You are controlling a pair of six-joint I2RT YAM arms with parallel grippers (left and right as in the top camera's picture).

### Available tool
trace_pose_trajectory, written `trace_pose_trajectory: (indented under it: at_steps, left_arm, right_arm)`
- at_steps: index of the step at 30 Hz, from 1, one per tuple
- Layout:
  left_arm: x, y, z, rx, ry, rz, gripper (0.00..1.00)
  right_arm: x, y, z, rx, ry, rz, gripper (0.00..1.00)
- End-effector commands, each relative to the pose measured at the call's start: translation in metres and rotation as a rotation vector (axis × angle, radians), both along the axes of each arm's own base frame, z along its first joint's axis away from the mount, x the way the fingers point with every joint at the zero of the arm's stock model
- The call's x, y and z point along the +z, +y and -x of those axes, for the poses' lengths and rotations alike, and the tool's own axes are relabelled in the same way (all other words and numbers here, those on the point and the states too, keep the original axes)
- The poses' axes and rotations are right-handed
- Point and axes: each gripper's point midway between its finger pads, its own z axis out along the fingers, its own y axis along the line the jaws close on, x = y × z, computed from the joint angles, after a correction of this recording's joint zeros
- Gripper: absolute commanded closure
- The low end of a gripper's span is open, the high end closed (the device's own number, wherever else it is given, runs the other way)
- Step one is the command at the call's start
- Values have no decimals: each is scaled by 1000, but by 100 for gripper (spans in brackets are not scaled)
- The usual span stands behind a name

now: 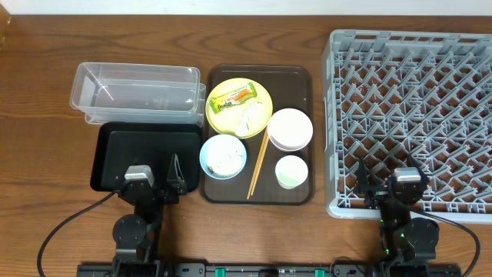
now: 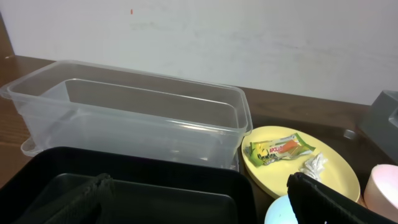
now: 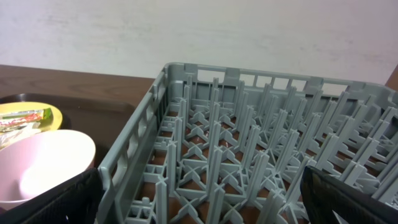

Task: Sort waste into correct bins and load items into the dishwasher rack

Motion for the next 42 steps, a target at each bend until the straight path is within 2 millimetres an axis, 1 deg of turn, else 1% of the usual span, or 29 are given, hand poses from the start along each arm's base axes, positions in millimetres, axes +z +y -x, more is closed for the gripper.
trace_pose_trajectory:
  at_steps: [1, 5, 11, 14, 16, 17, 19, 21, 23, 26, 30, 35, 38, 42]
  left_arm:
    - [-16, 5, 1, 24, 53, -18, 9]
    - [-11, 5, 1, 28, 31, -18, 9]
    - [-12, 5, 1, 25, 33, -17, 9]
    - [-12, 0, 1, -3, 35, -10, 9]
    - [-13, 0, 1, 6, 39, 52, 9]
    - [-14, 0, 1, 10, 49, 76, 9]
    - [-17, 0, 3, 12, 78, 78, 9]
    - [-17, 0, 4, 13, 108, 76, 9]
    - [-13, 0, 4, 14, 129, 75, 9]
    - [-2, 0, 3, 15, 167, 73, 9]
    - [7, 0, -3, 19, 266, 68, 9]
    - [21, -1, -17, 25, 437, 55, 9]
    - [28, -1, -30, 28, 565, 44, 9]
    - [28, -2, -37, 31, 760, 26, 9]
  right_arm:
    - [-2, 0, 0, 3, 7, 11, 1]
    - [-2, 0, 0, 3, 7, 11, 1]
    - [-2, -1, 0, -1, 6, 7, 1]
    - [-1, 1, 0, 5, 6, -64, 1]
    - [-1, 1, 0, 2, 8, -102, 1]
    - [-1, 1, 0, 1, 8, -111, 1]
    - [0, 0, 0, -4, 7, -112, 2]
    - [-1, -1, 1, -14, 24, -111, 1]
    - [3, -2, 2, -17, 35, -111, 1]
    - [13, -7, 1, -50, 57, -106, 1]
    - [26, -14, -4, -94, 116, -98, 1]
    - [39, -14, -26, -100, 230, -91, 1]
    - [37, -14, -39, -106, 359, -81, 1]
    - [27, -13, -53, -113, 540, -62, 1]
